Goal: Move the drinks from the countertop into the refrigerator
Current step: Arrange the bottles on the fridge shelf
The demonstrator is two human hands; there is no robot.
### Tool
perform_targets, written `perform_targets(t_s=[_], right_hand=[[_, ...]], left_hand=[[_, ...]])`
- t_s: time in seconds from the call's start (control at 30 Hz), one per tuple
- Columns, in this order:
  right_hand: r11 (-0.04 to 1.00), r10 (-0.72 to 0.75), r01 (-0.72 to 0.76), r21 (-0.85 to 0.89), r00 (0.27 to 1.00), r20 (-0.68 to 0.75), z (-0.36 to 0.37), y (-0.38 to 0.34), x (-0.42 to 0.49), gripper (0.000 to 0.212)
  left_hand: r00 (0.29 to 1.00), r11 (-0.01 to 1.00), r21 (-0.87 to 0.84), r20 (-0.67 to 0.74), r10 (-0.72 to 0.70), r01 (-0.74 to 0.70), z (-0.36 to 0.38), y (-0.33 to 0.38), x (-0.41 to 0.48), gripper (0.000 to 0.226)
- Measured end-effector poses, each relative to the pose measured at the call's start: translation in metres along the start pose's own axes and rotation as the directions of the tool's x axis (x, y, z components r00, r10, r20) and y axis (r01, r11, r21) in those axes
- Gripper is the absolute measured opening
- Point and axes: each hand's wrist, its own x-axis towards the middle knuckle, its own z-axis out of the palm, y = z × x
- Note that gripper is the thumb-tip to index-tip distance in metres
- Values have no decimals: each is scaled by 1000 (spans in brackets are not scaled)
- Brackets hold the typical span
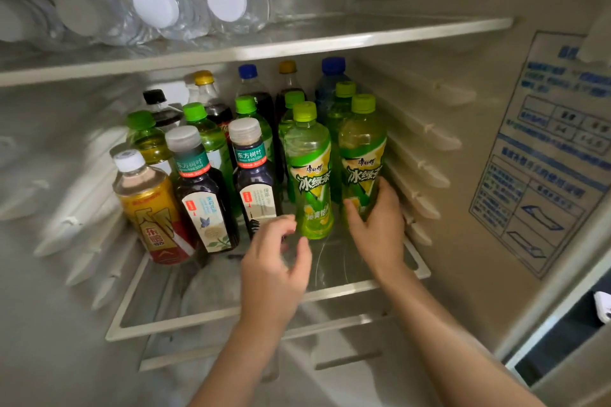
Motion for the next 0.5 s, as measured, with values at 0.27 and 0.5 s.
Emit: perform_targets(t_s=[0.27,0.5], right_hand=[[1000,27,-27,-3,998,63,-2,1,-1,69],[998,35,-40,42,994,105,1,6,1,72]], left_hand=[[884,850,401,171,-436,342,46,17,2,81],[888,839,404,124,-444,363,61,9,16,77]])
